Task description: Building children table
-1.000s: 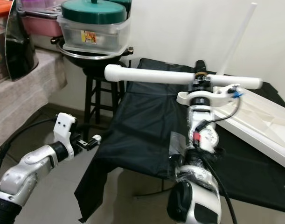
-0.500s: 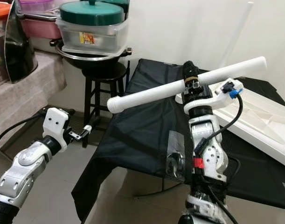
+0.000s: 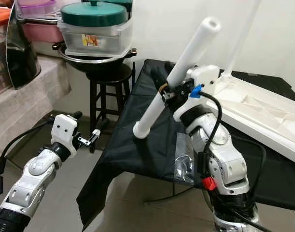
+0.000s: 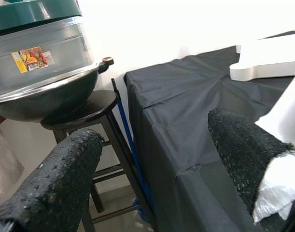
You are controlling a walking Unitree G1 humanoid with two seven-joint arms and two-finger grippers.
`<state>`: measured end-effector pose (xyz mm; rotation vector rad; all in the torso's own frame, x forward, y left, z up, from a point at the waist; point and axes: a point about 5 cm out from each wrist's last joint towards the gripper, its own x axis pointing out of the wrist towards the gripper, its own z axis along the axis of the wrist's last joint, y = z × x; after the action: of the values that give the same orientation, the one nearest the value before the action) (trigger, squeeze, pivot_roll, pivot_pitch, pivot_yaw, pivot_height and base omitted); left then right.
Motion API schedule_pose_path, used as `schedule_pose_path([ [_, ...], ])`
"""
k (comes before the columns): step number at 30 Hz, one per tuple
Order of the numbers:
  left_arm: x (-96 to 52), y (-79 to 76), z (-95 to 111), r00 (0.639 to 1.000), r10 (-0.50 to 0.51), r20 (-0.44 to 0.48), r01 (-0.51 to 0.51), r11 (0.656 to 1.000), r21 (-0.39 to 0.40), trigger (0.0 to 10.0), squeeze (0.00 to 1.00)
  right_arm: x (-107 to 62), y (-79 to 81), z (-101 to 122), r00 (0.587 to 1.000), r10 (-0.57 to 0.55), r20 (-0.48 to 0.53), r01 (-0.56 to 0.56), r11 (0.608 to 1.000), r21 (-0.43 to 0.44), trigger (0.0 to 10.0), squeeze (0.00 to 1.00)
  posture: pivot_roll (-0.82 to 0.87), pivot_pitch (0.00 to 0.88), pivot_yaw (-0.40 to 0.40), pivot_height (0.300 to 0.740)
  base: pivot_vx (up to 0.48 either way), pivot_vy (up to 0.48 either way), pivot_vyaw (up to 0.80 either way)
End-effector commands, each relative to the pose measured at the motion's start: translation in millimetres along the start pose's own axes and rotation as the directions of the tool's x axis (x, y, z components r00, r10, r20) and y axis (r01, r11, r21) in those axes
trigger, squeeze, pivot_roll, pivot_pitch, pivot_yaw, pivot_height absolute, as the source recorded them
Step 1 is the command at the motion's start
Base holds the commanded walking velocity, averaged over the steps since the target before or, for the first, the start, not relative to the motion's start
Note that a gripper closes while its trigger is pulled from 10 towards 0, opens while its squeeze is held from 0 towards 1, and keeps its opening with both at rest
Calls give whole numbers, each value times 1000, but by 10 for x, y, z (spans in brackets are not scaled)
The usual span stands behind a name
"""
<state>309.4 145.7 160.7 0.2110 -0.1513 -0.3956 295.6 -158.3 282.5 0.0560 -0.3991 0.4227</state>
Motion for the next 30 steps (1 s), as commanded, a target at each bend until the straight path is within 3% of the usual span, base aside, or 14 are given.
schedule_pose_path([
  [1, 20, -10, 7, 1000, -3, 8, 3, 1000, 12, 10000, 0, 12, -39, 31, 1000, -20, 3, 20, 1000, -1, 0, 0, 26, 0, -51, 740, 0, 0, 0],
  [11, 9, -57, -1, 1000, -15, 23, 14, 1000, 25, 10000, 0, 26, -22, 49, 998, -57, 25, 57, 998, 5, 0, 0, 29, 0, -54, 740, 0, 0, 0],
  [16, 5, -147, 85, 990, -114, 85, 116, 993, -20, 10000, 0, 103, -54, 139, 994, -92, 65, 91, 995, 28, 0, 0, 26, 0, -55, 740, 0, 0, 0],
  [19, 5, -147, 85, 990, -114, 85, 116, 993, -20, 10000, 0, 103, -54, 139, 994, -92, 65, 91, 995, 28, 0, 0, 26, 0, -55, 740, 0, 0, 0],
  [22, 27, -236, 161, 969, -214, 120, 218, 976, -20, 10000, 0, 316, 51, 272, 990, -38, 137, 29, 998, 64, 0, 0, 34, 0, -60, 740, 0, 0, 0],
  [30, 69, -266, 233, 956, -254, 145, 257, 966, 1, 10000, 0, 467, 188, 290, 986, 14, 164, -32, 994, 107, 0, 0, 38, 0, -67, 740, 0, 0, 0],
])
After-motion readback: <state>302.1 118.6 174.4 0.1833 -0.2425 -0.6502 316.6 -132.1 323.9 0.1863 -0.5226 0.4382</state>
